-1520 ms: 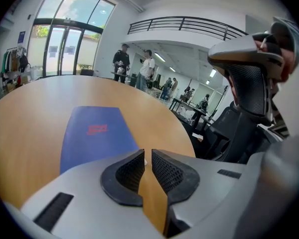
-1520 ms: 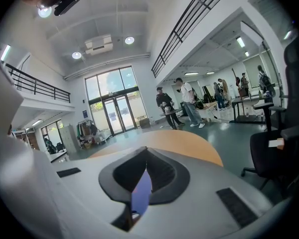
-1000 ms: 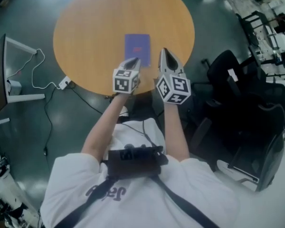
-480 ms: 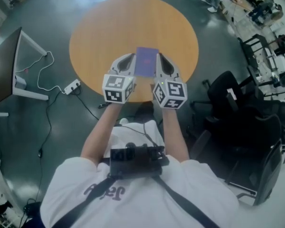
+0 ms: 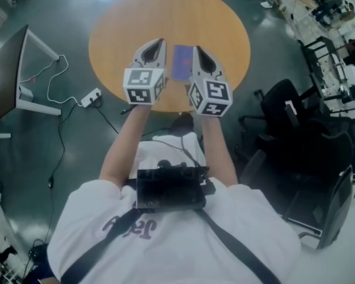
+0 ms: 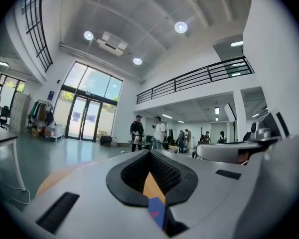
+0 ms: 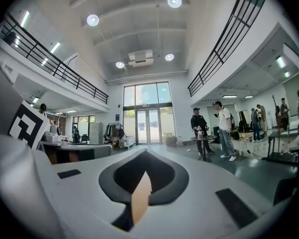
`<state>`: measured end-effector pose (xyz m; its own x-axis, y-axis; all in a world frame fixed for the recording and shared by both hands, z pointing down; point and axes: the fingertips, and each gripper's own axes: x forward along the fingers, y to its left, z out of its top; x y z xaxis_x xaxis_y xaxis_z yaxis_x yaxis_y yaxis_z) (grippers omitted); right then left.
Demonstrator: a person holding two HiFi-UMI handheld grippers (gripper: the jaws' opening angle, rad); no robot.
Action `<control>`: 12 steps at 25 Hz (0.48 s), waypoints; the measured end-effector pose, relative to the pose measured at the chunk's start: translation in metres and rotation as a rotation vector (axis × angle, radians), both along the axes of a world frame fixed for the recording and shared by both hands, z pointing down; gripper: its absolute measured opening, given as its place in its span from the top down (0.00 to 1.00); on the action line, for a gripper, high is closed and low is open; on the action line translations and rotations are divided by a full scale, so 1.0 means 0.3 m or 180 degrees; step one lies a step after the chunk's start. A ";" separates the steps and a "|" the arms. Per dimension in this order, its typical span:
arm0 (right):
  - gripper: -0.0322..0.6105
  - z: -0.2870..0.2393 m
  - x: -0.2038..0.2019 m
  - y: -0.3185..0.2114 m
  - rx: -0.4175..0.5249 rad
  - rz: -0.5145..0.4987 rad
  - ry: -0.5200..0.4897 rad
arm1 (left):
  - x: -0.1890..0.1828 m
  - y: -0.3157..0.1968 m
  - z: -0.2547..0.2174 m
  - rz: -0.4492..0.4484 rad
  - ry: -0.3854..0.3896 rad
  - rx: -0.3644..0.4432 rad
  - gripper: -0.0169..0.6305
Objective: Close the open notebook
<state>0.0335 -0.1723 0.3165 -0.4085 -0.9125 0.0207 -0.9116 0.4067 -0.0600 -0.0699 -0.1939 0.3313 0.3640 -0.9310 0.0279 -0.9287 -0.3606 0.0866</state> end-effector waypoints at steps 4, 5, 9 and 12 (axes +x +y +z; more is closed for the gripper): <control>0.92 0.000 0.011 -0.010 0.0015 0.0029 0.0011 | 0.024 -0.002 -0.002 0.0079 -0.0025 0.0011 0.95; 0.92 -0.002 0.012 -0.014 0.0025 0.0033 0.0017 | 0.033 -0.002 -0.003 0.0112 -0.0031 0.0012 0.95; 0.92 0.005 0.012 -0.092 0.0101 0.0035 0.0150 | 0.057 -0.025 0.037 0.0242 -0.0045 -0.0098 0.95; 0.92 0.015 0.013 -0.209 0.0100 0.0032 0.0225 | 0.050 -0.082 0.045 0.0260 -0.0074 -0.0094 0.95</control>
<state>0.0374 -0.2350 0.3210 -0.3980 -0.9172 0.0205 -0.9171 0.3983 0.0174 -0.0551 -0.2185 0.3447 0.4377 -0.8968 0.0643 -0.8982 -0.4328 0.0770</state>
